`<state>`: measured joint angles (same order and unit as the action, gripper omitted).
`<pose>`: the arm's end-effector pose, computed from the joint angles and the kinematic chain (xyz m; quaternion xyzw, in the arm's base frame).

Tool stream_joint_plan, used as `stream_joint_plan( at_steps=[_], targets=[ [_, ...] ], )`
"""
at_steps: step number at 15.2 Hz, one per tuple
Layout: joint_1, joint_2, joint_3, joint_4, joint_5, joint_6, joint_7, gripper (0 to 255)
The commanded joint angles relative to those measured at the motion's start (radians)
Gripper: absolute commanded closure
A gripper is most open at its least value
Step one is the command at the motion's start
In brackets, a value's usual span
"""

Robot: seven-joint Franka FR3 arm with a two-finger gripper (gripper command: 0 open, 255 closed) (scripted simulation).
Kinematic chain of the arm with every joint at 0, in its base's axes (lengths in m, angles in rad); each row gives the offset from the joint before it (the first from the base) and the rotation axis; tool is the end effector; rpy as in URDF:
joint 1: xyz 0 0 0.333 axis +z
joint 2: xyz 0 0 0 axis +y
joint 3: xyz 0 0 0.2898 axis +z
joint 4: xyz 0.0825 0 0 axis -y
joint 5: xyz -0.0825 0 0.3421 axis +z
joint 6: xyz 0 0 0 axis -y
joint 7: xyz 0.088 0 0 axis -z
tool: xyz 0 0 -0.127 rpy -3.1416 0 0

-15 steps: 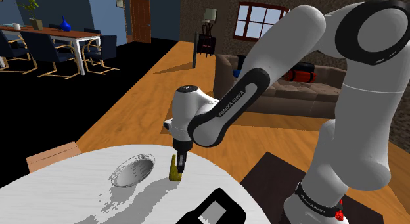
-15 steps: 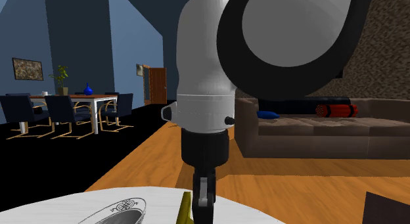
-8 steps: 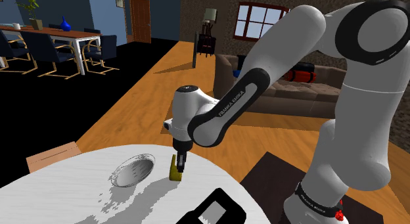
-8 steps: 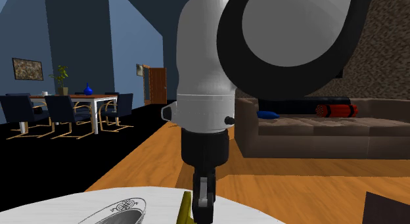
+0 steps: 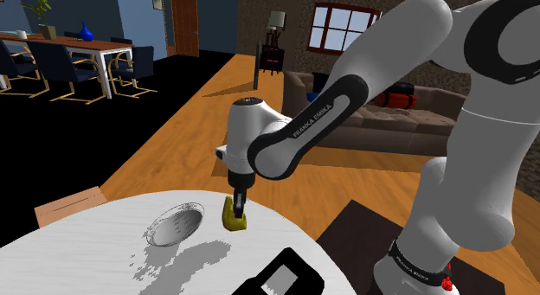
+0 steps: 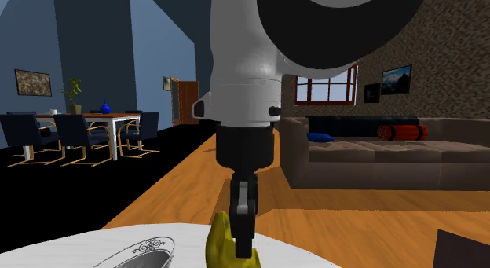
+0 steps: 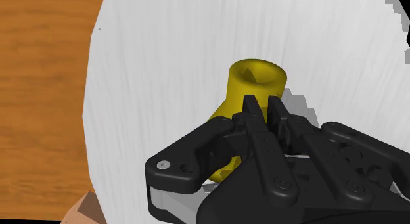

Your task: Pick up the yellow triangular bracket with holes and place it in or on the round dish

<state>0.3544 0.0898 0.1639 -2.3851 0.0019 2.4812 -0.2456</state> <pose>0.4109 0.2351 0.2705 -0.9283 -0.3717 -0.0026 0.0083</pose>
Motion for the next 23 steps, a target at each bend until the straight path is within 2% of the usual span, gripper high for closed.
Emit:
stream_joint_plan(
  at_steps=[1, 15, 23],
  targets=[
    [0.0, -0.021, 0.001, 0.005, 0.005, -0.026, -0.003, 255],
    [-0.002, -0.149, 0.001, 0.066, 0.032, -0.214, -0.02, 255],
    [0.033, 0.126, 0.023, 0.452, -0.031, -0.328, 0.069, 255]
  ],
)
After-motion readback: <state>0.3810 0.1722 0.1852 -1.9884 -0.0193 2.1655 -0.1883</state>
